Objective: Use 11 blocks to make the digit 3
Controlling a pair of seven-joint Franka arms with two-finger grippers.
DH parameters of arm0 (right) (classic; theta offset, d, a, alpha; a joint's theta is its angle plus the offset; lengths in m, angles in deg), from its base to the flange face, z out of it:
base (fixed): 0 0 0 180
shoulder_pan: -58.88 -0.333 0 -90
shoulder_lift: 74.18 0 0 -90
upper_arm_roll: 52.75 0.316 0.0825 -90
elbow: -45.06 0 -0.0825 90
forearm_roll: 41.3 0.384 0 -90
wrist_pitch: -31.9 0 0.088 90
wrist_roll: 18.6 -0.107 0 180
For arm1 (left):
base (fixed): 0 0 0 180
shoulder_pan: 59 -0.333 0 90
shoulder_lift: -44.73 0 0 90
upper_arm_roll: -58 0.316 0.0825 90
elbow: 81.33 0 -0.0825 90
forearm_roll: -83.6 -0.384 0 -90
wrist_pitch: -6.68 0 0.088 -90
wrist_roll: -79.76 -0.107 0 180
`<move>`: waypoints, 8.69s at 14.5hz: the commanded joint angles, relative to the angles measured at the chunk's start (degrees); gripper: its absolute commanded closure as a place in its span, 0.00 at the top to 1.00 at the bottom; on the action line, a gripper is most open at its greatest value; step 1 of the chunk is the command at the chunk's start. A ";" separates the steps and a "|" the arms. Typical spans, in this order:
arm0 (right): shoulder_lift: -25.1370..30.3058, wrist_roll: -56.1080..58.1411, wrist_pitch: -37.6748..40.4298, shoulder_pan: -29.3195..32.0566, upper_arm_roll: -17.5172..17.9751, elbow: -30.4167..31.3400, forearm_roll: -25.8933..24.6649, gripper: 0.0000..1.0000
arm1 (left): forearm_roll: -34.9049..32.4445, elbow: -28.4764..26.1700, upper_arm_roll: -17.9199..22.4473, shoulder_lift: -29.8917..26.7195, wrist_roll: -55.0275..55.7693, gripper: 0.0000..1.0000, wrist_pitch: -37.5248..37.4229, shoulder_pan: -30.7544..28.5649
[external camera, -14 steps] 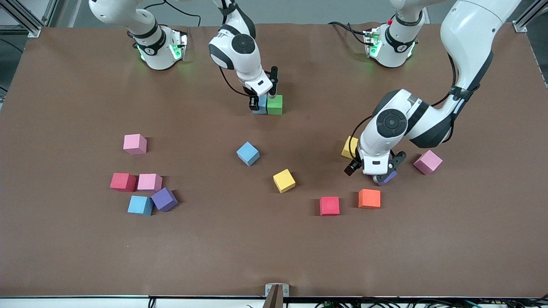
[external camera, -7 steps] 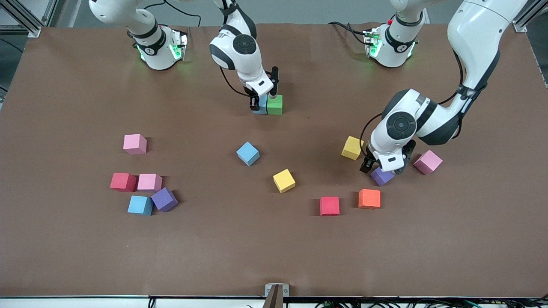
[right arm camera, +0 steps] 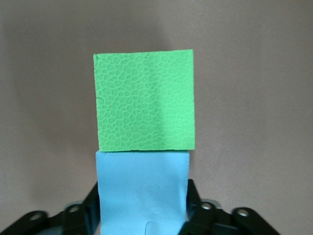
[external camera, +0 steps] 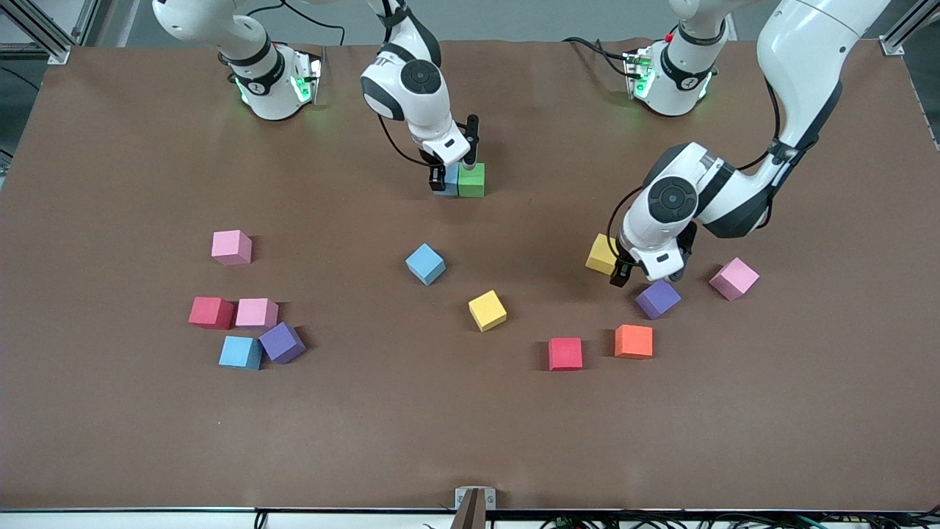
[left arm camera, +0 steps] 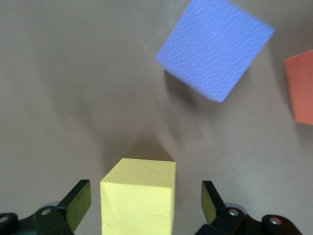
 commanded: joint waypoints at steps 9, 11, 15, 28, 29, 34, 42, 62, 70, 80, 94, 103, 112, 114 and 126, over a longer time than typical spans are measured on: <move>6.60 -0.85 7.72 -0.12 -0.73 -0.81 0.32 1.00 | 0.38 -5.05 -0.02 -0.07 0.77 0.82 5.88 -0.54; 7.93 -0.76 11.49 1.63 -0.91 -2.38 0.32 1.00 | 0.37 -4.87 -0.01 0.37 0.94 0.50 6.23 -0.54; 7.41 -1.20 25.37 9.00 -1.08 -14.13 1.02 1.00 | 0.37 -4.08 -0.45 -1.29 4.88 0.19 5.44 -0.45; -7.44 -1.99 19.97 11.75 -5.48 -26.38 6.91 1.00 | 0.73 -5.31 -19.26 0.02 43.11 0.23 1.40 5.16; -8.15 -2.60 18.82 11.66 -5.48 -26.30 7.00 1.00 | 0.73 -5.13 -19.26 0.89 44.78 0.23 1.66 6.13; -10.35 -5.84 16.26 11.66 -5.65 -26.21 7.00 1.00 | 0.46 -4.70 -18.74 3.44 53.23 0.23 2.28 11.41; -13.25 -7.44 12.40 11.05 -7.49 -26.38 7.00 1.00 | 0.20 -3.20 -12.60 5.12 53.59 0.23 4.12 19.04; -16.06 -7.53 10.72 9.55 -11.89 -28.32 7.09 1.00 | 0.20 0.05 -8.28 8.28 54.12 0.23 4.65 23.90; -18.43 -7.70 10.73 9.55 -13.03 -30.25 7.09 1.00 | 0.20 1.02 -7.57 9.25 54.12 0.23 4.74 23.99; -18.09 -14.82 17.49 9.37 -13.04 -32.27 7.26 0.37 | 0.20 3.13 -3.09 9.78 54.55 0.55 4.65 29.08; -10.63 -47.76 13.92 3.76 -12.42 -22.02 9.99 0.24 | 0.46 3.13 -4.14 6.44 54.47 1.00 0.43 28.29; -7.28 -62.54 9.41 0.85 -9.61 -13.29 10.78 0.24 | 1.17 4.00 -12.30 3.36 53.94 1.00 -3.70 20.76; -6.57 -65.18 8.88 0.06 -6.88 -11.35 10.87 0.25 | 1.96 20.25 -16.19 4.85 34.03 1.00 -19.87 6.42; -6.66 -65.27 9.14 0.06 -6.88 -11.44 10.87 0.26 | 1.78 22.80 -15.66 5.55 27.08 1.00 -20.13 2.99; -6.57 -68.44 10.81 -0.82 -6.97 -11.35 10.87 0.28 | 1.25 36.93 -8.55 13.17 -5.64 1.00 -18.21 4.89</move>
